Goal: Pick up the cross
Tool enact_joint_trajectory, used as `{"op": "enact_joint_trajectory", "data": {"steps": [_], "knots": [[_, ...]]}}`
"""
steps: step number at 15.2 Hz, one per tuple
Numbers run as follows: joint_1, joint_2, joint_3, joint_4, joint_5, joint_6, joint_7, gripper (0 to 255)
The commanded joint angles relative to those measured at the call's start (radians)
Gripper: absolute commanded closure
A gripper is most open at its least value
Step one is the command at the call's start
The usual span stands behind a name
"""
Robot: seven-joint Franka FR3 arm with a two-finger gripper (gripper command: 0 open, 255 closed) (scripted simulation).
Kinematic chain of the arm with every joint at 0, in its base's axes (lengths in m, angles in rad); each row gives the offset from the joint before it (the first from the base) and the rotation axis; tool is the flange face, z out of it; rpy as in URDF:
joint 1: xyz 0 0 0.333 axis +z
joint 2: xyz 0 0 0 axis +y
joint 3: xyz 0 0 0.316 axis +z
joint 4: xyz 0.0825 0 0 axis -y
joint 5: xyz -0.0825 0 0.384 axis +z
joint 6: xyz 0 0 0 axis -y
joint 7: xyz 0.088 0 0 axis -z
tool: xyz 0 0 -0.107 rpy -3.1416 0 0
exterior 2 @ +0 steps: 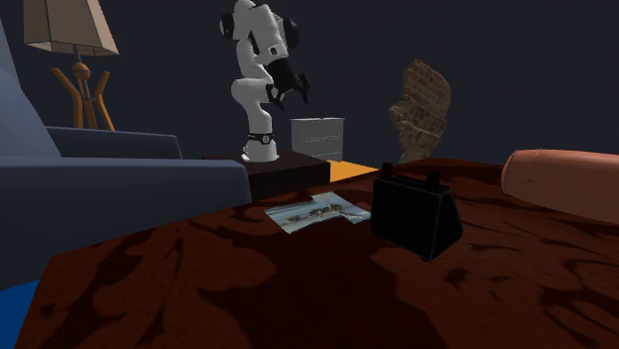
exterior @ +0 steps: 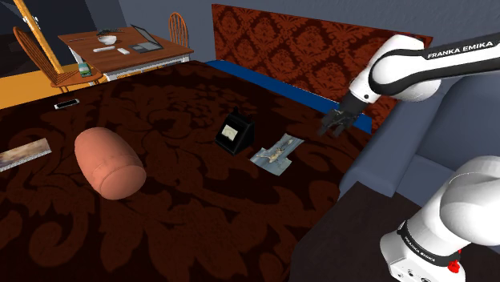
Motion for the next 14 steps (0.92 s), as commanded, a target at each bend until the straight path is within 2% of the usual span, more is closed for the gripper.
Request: {"op": "enact_joint_trajectory", "data": {"steps": [1,4,6,8,10,11,12,14], "knots": [[0.027,0.06,-0.035,-0.029,0.076,0.129,-0.023,0],[0.125,0.174,-0.126,-0.052,0.25,0.318,-0.117,0],[0.247,0.261,-0.228,-0.042,0.435,0.43,-0.239,0],[0.422,0.356,-0.374,-0.002,0.709,0.507,-0.438,0],[0.576,0.471,-0.513,0.069,1.053,0.503,-0.7,0],[0.614,0.538,-0.555,0.106,1.211,0.467,-0.815,0],[0.618,0.608,-0.567,0.139,1.345,0.418,-0.905,0],[0.591,0.741,-0.561,0.191,1.551,0.311,-1.02,0]]}}
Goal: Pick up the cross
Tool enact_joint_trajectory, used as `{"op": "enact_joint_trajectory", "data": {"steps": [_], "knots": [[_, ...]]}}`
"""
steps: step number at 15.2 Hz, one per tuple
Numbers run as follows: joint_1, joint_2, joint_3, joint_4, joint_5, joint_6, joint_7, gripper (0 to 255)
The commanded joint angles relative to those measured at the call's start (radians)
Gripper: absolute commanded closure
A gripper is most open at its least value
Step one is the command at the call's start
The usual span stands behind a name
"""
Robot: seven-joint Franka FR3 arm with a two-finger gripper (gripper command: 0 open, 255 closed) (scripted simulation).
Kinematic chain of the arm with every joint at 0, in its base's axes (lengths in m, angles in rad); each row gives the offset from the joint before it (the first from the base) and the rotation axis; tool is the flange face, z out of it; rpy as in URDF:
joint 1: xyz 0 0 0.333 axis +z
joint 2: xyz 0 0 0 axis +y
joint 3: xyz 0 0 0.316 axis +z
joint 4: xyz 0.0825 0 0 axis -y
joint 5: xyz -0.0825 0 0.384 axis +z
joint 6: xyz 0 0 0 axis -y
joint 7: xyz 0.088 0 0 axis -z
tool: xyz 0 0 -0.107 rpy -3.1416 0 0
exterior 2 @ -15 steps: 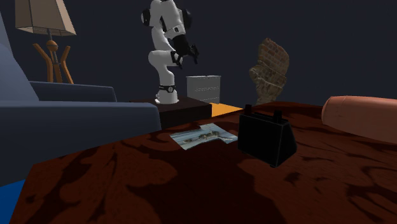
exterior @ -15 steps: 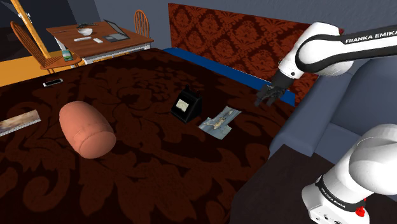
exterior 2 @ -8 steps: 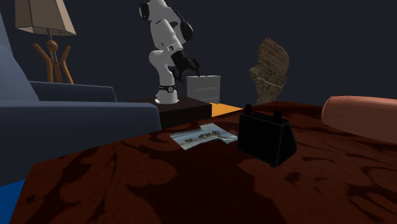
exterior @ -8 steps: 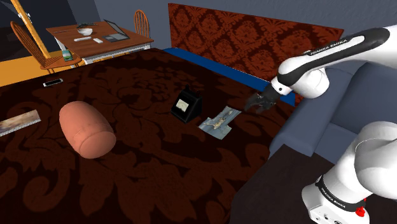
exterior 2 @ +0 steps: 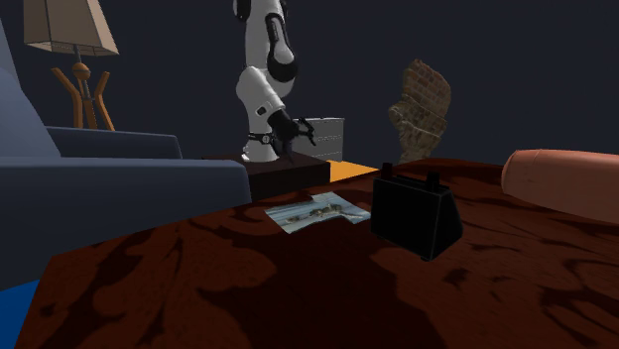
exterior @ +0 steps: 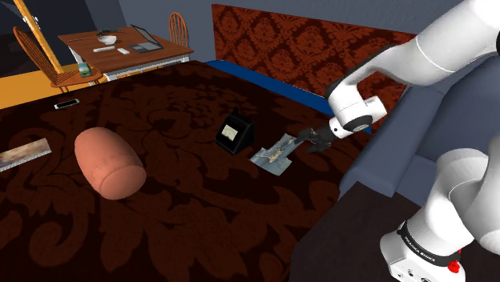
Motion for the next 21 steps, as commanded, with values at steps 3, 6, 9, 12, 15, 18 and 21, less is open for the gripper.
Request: {"op": "enact_joint_trajectory", "data": {"steps": [3,6,9,12,15,18,21], "knots": [[-0.042,0.244,0.011,0.088,0.361,-0.204,-0.16,0],[-0.091,0.405,0.052,0.154,0.541,-0.334,-0.179,0],[-0.142,0.542,0.104,0.226,0.69,-0.43,-0.171,0],[-0.155,0.59,0.12,0.243,0.716,-0.459,-0.183,0],[-0.168,0.638,0.137,0.261,0.742,-0.485,-0.194,0],[-0.175,0.663,0.145,0.271,0.755,-0.498,-0.199,0],[-0.174,0.661,0.144,0.269,0.753,-0.498,-0.199,255]]}}
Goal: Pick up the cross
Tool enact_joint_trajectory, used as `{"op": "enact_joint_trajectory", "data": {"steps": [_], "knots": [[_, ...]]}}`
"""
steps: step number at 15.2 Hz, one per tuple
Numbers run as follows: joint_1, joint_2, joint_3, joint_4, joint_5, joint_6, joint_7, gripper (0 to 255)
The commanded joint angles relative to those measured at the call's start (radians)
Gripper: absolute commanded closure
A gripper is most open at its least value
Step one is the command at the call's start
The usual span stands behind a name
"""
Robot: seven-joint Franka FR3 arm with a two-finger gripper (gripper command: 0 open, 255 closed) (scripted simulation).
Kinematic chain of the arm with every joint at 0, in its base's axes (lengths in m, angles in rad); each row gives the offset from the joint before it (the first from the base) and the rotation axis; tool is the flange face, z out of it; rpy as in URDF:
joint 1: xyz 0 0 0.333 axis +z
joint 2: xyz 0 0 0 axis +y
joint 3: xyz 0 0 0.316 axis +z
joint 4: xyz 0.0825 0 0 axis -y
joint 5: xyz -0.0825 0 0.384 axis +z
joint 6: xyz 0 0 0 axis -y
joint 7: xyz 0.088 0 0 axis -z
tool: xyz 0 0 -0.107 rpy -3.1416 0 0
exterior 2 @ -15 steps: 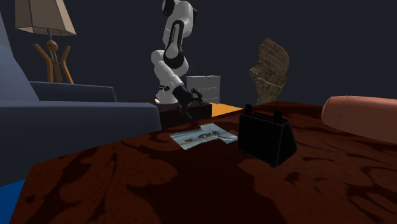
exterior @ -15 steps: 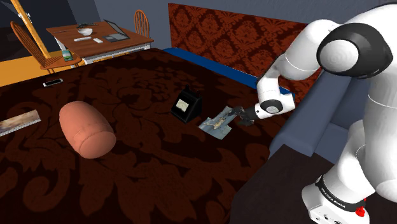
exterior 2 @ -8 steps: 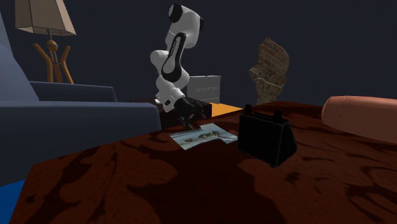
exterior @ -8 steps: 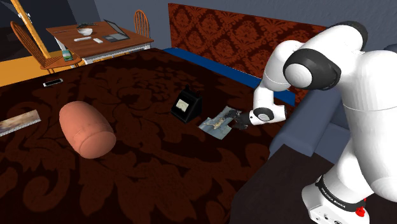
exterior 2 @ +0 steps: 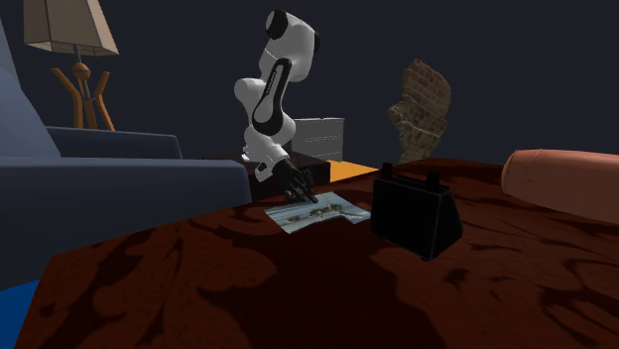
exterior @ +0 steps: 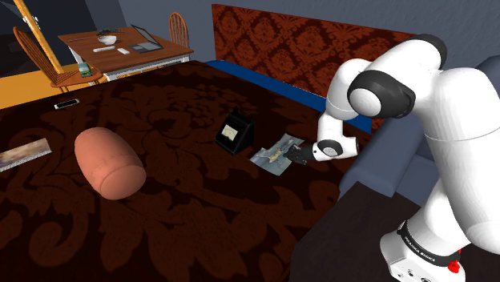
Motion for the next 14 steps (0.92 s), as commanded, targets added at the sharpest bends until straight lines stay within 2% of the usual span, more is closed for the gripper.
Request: {"op": "enact_joint_trajectory", "data": {"steps": [1,7,14], "knots": [[0.0,0.001,0.0,0.0,0.0,0.0,0.0,255],[0.0,0.003,0.001,0.002,0.002,-0.001,0.0,255],[0.029,-0.109,-0.036,-0.039,-0.058,0.062,0.026,255]]}}
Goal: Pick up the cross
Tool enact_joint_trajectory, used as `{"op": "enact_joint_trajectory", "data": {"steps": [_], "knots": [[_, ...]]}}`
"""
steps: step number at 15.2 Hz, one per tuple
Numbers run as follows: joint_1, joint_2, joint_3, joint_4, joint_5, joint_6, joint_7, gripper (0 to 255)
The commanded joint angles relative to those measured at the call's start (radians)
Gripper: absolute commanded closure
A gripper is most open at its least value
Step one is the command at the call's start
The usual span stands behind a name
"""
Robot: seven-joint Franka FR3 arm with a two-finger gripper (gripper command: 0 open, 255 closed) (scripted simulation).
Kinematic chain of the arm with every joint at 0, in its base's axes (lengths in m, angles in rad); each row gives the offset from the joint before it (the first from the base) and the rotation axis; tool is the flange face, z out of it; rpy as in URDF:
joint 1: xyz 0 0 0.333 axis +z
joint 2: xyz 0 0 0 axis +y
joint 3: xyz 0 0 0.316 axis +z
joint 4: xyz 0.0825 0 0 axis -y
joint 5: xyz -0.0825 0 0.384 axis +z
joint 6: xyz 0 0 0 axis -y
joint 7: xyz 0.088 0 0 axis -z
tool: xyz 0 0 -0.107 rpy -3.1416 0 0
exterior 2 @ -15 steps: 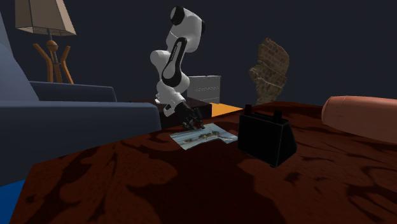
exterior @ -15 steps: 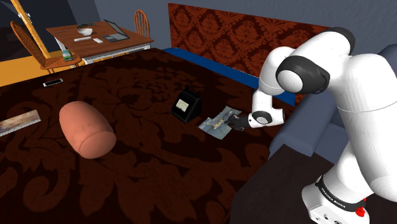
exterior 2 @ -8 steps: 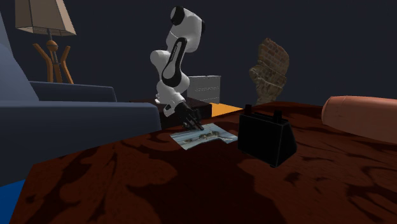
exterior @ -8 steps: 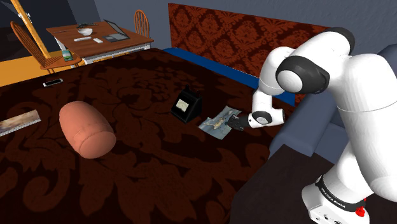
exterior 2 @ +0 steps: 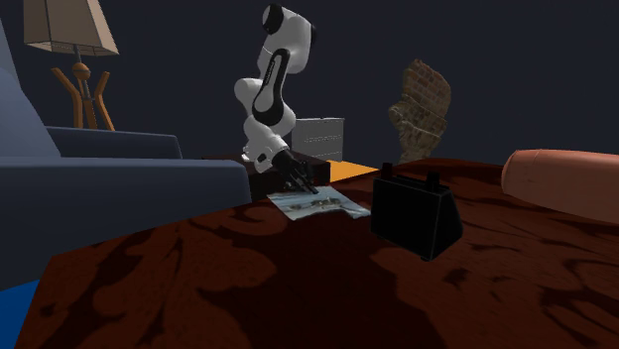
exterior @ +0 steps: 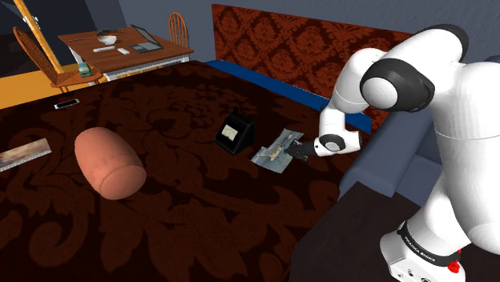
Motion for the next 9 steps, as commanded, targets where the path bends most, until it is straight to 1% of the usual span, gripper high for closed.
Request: {"op": "enact_joint_trajectory", "data": {"steps": [1,8,9], "knots": [[0.008,-0.033,-0.011,-0.009,-0.019,0.02,0.009,255],[0.037,-0.149,-0.045,-0.04,-0.086,0.096,0.04,255],[0.037,-0.152,-0.046,-0.041,-0.087,0.098,0.041,255]]}}
